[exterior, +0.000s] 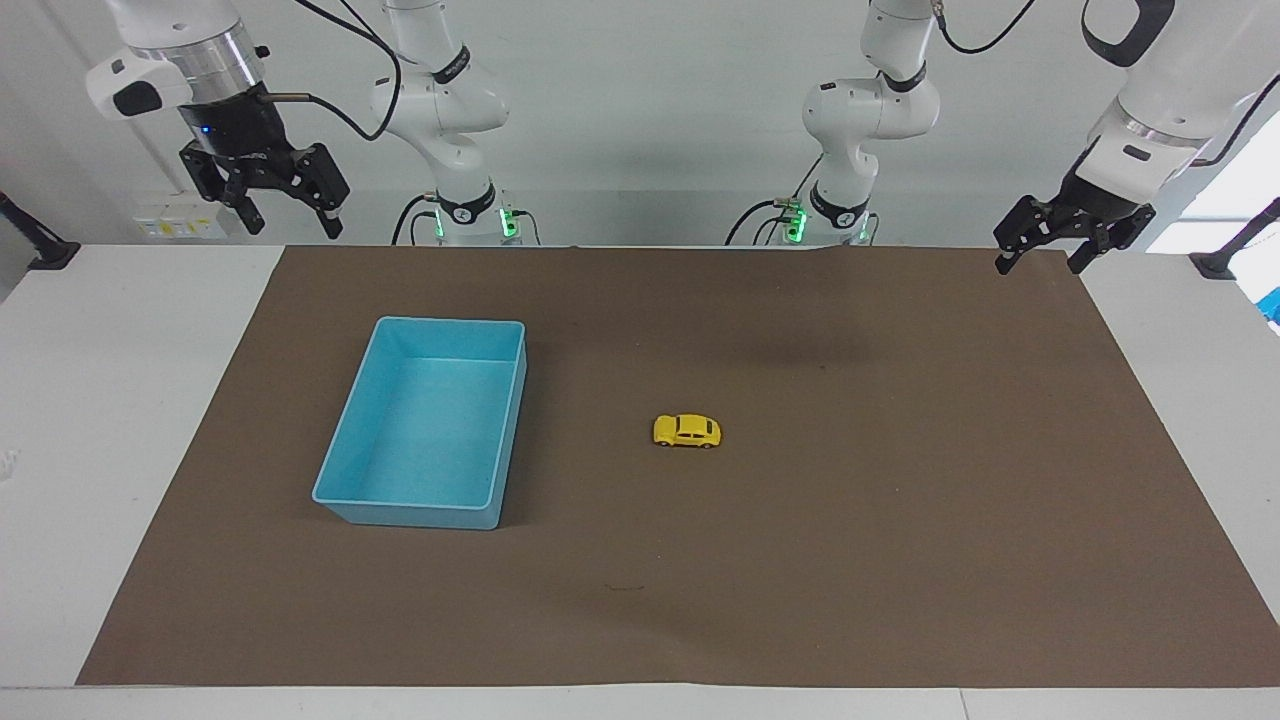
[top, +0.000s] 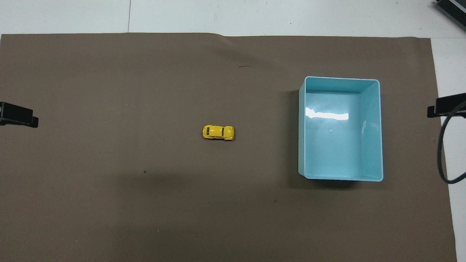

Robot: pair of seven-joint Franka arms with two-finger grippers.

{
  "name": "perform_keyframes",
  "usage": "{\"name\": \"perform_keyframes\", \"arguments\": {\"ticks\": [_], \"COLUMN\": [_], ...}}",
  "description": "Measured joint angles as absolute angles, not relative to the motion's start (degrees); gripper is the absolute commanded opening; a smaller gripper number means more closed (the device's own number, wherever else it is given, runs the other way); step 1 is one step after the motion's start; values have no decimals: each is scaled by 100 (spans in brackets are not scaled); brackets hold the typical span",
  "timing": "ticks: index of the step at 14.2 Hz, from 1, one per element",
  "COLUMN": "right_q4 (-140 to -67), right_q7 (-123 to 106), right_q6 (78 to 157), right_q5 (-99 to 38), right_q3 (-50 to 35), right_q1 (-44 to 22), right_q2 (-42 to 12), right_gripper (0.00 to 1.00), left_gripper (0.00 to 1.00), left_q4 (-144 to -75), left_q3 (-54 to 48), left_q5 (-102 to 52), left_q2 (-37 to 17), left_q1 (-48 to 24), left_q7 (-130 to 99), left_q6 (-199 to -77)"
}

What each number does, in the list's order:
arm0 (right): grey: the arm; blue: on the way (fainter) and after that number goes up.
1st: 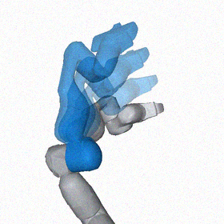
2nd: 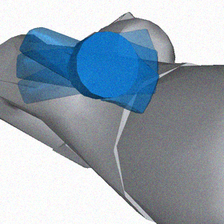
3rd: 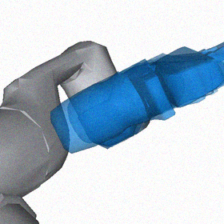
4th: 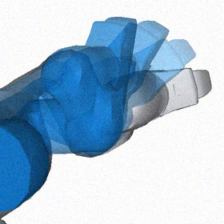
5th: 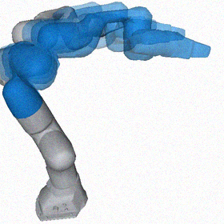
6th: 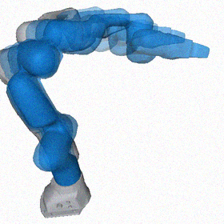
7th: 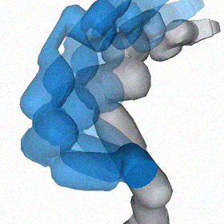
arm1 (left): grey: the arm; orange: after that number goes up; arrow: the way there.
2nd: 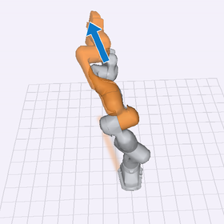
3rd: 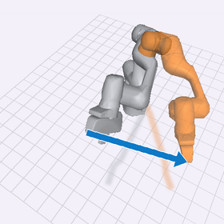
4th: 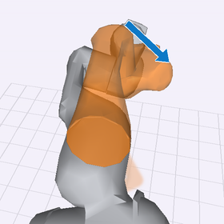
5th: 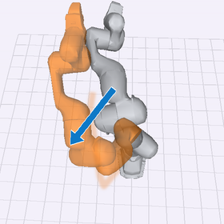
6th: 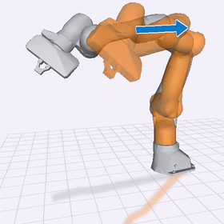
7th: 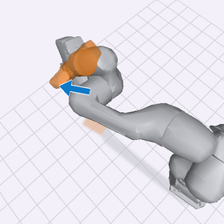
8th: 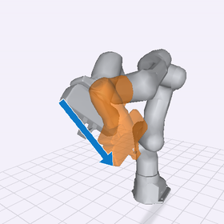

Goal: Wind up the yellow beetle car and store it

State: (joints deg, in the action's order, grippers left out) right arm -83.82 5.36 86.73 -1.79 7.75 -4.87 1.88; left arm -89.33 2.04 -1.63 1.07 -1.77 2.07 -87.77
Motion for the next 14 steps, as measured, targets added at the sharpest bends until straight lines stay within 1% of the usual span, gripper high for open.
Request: {"name": "perform_keyframes", "arguments": {"ticks": [5,10,14], "right_q4": [-8382,-8382,-8382], "right_q7": [536,536,536], "right_q6": [8673,8673,8674], "right_q5": [-179,-179,-179], "right_q3": [775,774,775], "right_q1": [-487,-487,-487], "right_q2": [191,191,191], "right_gripper": [100,100,100], "left_gripper": [100,100,100], "left_q4": [-8942,-8948,-8975], "left_q3": [174,92,89], "left_q5": [-190,-580,-599], "left_q2": [106,95,95], "left_q1": [-181,-280,-279], "left_q7": [-77,-2083,-2945], "left_q6": [-8775,-8806,-8824]}}
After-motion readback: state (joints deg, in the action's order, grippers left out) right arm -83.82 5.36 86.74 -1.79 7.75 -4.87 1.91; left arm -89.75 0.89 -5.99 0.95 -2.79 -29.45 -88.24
